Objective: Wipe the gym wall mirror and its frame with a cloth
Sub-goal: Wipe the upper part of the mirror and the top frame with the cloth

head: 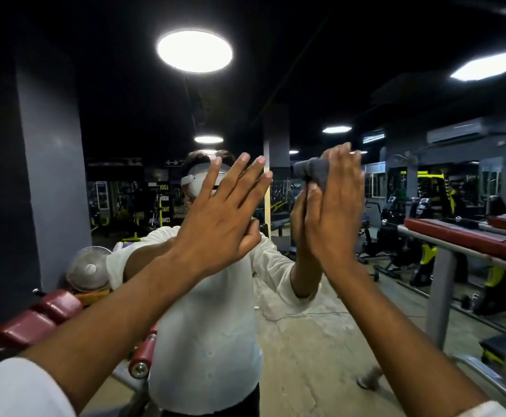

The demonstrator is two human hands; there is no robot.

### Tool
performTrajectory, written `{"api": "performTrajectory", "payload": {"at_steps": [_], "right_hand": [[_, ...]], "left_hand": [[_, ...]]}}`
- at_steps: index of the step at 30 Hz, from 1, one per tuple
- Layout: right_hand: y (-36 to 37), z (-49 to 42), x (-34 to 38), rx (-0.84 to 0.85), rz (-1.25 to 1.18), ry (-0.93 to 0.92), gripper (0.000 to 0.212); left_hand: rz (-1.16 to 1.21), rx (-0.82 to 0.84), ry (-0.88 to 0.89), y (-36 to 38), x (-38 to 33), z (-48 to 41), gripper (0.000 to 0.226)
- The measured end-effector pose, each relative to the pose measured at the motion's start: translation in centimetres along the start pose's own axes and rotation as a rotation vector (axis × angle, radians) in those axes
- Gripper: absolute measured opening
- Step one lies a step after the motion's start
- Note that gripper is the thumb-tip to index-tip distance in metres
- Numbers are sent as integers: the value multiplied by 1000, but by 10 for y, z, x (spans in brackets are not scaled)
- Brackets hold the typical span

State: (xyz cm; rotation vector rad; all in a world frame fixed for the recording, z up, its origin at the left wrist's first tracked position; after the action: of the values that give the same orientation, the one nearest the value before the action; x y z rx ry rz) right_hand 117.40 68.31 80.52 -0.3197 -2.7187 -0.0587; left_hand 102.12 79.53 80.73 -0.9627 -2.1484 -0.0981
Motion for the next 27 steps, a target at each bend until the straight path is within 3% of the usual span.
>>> {"api": "performTrajectory", "payload": {"at_steps": [4,7,9,14,16,21,25,27], "right_hand": [[6,28,-1,147,61,-282,64],[-4,41,-24,100,11,-152,63],[0,71,-26,122,-4,-158,63],[17,162,-25,350,103,-497,77],[13,174,-34,358,117,-595,79],[13,191,-56,273,111,-260,93],[28,236,-49,388,162,-481,100],[25,236,-57,362,216,-422,110]], "left_hand": [[20,-20,-53,8,-18,7,76],[29,-27,-63,13,-25,15,74],[20,-37,-63,14,-32,21,73],[31,-30,3,20,-44,33,72],[49,-19,35,22,-49,38,72],[72,-15,50,25,-58,48,71],[99,-9,33,27,-67,59,74],[120,18,40,32,-78,74,74]]}}
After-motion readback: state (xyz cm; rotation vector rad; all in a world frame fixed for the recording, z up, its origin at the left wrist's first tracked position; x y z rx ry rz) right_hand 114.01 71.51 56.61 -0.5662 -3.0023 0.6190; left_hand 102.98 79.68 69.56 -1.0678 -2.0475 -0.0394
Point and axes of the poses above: each hand's wrist, its own z-axis away from the middle knuckle, its own y-axis out of the palm, x = y × z, the point moved 7 cm from there along -z, towards the middle knuckle, and after that the axes turned 9 degrees about y, right-handed, at the moved point
